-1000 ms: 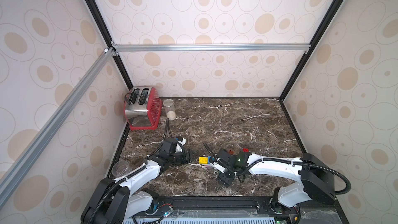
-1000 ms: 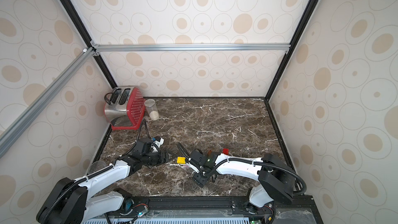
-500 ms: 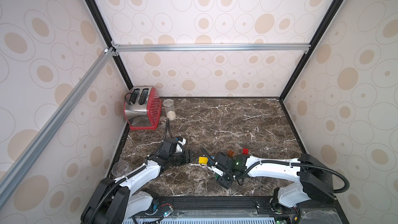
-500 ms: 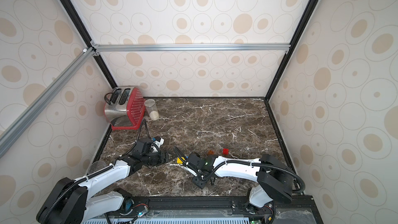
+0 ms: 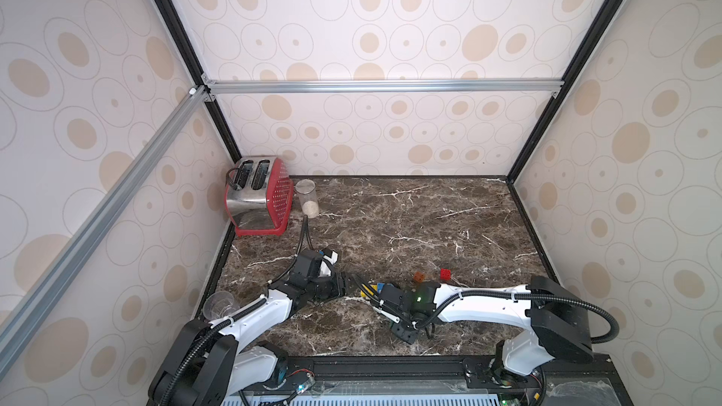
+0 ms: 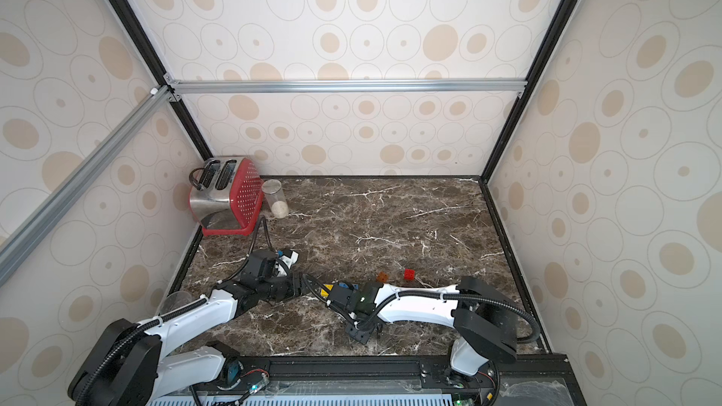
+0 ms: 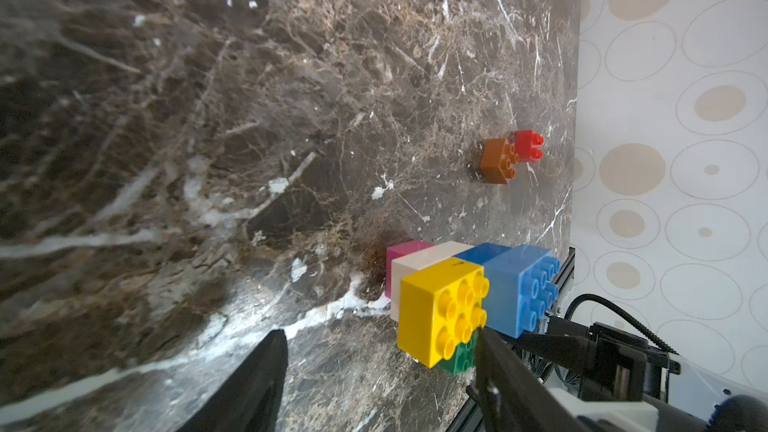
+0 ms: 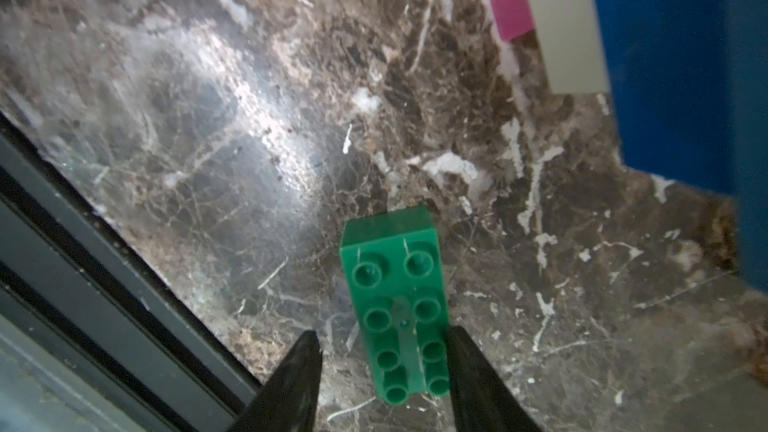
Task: Assemble a heart with lego
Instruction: Pick up the lego brick from the center of the board.
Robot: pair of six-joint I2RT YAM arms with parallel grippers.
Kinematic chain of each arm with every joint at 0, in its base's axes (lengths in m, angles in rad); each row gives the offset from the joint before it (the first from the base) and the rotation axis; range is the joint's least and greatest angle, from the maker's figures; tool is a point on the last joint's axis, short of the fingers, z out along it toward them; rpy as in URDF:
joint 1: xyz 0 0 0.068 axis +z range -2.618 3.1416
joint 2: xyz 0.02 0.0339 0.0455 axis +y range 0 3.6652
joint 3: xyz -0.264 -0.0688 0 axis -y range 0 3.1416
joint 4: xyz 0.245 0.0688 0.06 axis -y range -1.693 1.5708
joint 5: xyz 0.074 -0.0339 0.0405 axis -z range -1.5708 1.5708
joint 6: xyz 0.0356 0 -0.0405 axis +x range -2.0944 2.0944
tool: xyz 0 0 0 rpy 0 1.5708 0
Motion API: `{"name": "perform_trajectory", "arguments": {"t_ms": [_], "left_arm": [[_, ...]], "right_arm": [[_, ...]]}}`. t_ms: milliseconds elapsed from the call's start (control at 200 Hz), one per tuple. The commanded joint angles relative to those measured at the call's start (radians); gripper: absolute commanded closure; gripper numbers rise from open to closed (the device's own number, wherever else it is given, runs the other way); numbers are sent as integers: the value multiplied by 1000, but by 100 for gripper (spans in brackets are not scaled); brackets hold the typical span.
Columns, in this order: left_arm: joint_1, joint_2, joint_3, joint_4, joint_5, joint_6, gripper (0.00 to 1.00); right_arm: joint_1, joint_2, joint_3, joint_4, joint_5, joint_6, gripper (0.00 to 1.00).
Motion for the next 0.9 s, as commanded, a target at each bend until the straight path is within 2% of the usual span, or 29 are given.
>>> {"name": "perform_trajectory", "arguments": {"t_ms": [0, 150, 305, 471, 561, 696, 896], "left_arm": [[8, -7, 23, -14, 2, 18, 29], [8, 6, 26, -11, 4, 22, 29], [9, 9, 27, -11, 7, 23, 29], [8, 9, 26, -11, 8, 22, 29], [8, 11, 27, -11, 10, 21, 29], [8, 21, 29, -8, 11, 25, 28], [8, 23, 27, -5, 13, 23, 28]], "right_arm": [[14, -16, 11, -48, 34, -2, 51], [16, -78, -6, -13, 5, -8, 53], [16, -110, -13, -25, 41, 1, 49], [16, -54, -9, -35, 42, 39, 34], [16, -49, -21, -23, 59, 65, 29], [16, -31, -26, -20, 70, 75, 30], [16, 4, -26, -6, 17, 73, 39]]}}
